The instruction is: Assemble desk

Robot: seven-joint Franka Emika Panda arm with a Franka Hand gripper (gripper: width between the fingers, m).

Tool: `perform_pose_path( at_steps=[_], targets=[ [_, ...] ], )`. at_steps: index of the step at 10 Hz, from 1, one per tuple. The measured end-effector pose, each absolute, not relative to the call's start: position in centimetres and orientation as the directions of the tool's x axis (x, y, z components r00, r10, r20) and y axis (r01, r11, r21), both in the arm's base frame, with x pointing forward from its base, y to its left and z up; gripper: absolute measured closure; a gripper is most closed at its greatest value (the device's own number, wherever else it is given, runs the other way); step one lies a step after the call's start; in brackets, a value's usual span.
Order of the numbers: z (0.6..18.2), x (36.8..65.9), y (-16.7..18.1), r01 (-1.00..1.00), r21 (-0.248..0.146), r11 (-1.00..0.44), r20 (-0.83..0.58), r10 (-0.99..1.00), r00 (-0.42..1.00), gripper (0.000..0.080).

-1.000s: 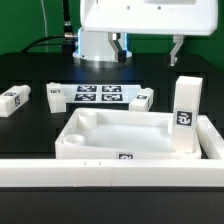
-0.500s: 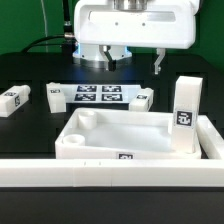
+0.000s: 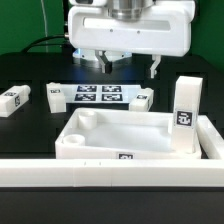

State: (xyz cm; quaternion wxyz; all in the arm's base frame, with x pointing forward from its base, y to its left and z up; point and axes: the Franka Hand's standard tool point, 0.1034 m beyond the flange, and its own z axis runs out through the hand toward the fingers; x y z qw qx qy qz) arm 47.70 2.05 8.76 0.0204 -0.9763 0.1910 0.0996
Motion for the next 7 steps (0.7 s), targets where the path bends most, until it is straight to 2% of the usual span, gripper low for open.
perform_pose_path(
  at_steps=[1,2,4,7],
  targets=[
    [8.6,47.3,2.2,-0.376,0.009,-0.927,-0.300,-0.361,0.883,0.0150],
    [8.5,47.9,2.2,-0.359,0.009,-0.933,-0.331,-0.342,0.880,0.0150],
    [7.8,46.8,2.1,-0.329,0.000,-0.944,-0.425,-0.298,0.855,0.0150],
    [7.6,46.2,1.5,-0.333,0.032,-0.942,-0.597,-0.285,0.750,0.0150]
  ],
)
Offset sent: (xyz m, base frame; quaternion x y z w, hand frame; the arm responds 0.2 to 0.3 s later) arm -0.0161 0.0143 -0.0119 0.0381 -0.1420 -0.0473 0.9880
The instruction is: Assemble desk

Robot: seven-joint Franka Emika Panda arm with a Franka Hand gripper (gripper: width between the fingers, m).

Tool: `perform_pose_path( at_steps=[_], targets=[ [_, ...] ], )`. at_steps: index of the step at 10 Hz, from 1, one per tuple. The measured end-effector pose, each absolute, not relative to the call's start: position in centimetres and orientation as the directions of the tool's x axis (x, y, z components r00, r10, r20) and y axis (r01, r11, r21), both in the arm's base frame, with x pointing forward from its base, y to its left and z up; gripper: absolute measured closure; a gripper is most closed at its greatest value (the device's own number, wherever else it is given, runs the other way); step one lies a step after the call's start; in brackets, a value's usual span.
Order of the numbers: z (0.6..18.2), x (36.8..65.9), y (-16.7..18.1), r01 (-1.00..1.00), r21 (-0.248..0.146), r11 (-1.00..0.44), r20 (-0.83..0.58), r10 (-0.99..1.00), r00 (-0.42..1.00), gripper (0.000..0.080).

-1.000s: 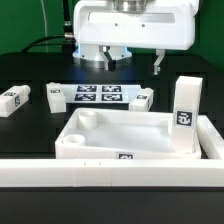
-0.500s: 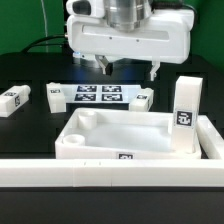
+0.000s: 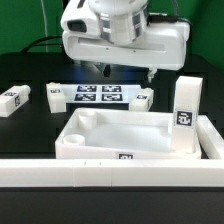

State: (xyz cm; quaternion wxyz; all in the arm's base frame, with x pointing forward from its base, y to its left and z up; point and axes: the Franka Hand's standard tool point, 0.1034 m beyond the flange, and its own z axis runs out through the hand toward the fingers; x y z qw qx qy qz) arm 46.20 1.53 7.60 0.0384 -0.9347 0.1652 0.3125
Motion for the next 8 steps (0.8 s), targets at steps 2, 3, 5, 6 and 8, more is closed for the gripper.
perform_pose_path(
  at_steps=[2,3,5,6,8],
  targets=[
    [7.2,46.2,2.1,-0.286,0.014,-0.958,-0.659,-0.224,0.719,0.0150],
    [7.2,46.5,2.1,-0.271,0.006,-0.962,-0.686,-0.202,0.699,0.0150],
    [6.9,47.1,2.1,-0.270,0.006,-0.963,-0.666,-0.205,0.717,0.0150],
    [6.9,47.1,2.0,-0.270,0.006,-0.963,-0.667,-0.205,0.717,0.0150],
    [6.8,47.1,2.1,-0.268,0.005,-0.963,-0.665,-0.204,0.719,0.0150]
  ],
)
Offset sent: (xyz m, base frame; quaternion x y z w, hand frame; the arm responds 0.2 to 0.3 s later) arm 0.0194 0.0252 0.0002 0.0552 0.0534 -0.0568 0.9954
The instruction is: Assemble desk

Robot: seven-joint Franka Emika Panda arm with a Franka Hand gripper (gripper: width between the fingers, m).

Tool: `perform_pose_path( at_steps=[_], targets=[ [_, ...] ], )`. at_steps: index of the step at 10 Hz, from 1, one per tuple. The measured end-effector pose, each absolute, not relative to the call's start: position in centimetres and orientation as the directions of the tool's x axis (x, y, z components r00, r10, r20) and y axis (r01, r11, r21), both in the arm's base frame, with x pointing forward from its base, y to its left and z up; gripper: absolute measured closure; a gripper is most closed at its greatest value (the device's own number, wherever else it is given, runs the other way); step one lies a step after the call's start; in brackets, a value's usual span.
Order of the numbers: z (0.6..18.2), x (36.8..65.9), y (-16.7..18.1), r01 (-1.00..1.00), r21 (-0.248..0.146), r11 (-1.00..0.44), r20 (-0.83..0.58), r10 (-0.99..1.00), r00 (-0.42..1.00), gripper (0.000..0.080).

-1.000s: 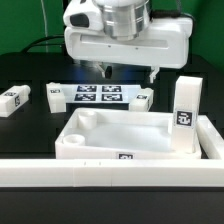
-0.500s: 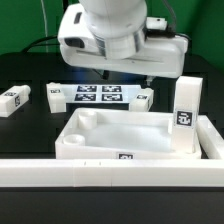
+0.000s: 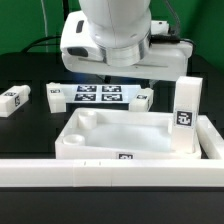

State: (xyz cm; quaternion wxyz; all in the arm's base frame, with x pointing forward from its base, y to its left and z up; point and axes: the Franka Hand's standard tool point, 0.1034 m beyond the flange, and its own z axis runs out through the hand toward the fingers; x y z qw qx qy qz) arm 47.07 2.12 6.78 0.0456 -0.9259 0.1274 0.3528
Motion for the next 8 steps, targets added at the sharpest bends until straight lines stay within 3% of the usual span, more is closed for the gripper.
perform_pose_path(
  at_steps=[3,8],
  targets=[
    [6.2,47.3,4.3,-0.227,-0.024,-0.974,-0.648,-0.158,0.745,0.0150],
    [5.8,45.8,4.0,-0.230,-0.012,-0.973,-0.735,-0.148,0.662,0.0150]
  ],
)
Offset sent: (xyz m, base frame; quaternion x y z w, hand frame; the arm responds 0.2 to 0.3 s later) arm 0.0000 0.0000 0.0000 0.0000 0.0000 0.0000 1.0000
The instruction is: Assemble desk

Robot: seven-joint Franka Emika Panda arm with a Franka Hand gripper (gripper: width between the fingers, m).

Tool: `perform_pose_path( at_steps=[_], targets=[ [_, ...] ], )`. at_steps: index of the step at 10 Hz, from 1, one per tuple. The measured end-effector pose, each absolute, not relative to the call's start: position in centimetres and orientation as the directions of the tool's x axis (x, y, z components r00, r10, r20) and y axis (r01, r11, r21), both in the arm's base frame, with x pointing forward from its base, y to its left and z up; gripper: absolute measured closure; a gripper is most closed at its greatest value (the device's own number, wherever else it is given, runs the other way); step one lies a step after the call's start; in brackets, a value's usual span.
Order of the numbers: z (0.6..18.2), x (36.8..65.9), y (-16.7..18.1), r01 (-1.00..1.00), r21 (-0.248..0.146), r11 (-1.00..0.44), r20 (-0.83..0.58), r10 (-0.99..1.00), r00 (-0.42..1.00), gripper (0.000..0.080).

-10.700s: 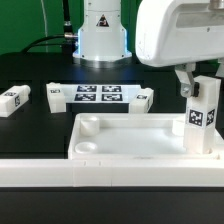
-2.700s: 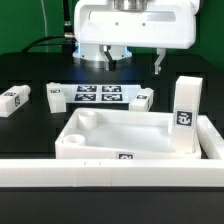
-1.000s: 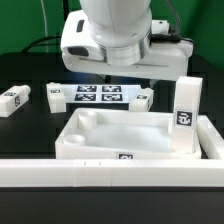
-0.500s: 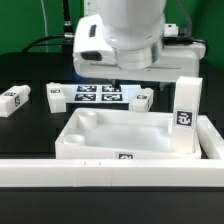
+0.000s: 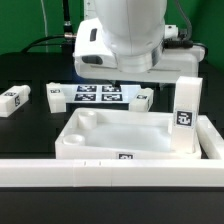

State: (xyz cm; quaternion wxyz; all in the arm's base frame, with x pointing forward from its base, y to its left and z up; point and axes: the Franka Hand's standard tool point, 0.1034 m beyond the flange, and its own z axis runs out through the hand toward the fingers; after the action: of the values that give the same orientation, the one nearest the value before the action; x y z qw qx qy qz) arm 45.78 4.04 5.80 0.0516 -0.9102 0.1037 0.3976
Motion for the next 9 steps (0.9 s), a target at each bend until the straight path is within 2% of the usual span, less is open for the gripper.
perform_pose_path(
  at_steps=[4,9],
  targets=[
    [4.6,45.2,4.1,-0.214,0.008,-0.977,-0.853,-0.118,0.509,0.0150],
    [2.8,44.9,4.1,-0.213,0.014,-0.977,-0.844,-0.126,0.522,0.0150]
  ],
)
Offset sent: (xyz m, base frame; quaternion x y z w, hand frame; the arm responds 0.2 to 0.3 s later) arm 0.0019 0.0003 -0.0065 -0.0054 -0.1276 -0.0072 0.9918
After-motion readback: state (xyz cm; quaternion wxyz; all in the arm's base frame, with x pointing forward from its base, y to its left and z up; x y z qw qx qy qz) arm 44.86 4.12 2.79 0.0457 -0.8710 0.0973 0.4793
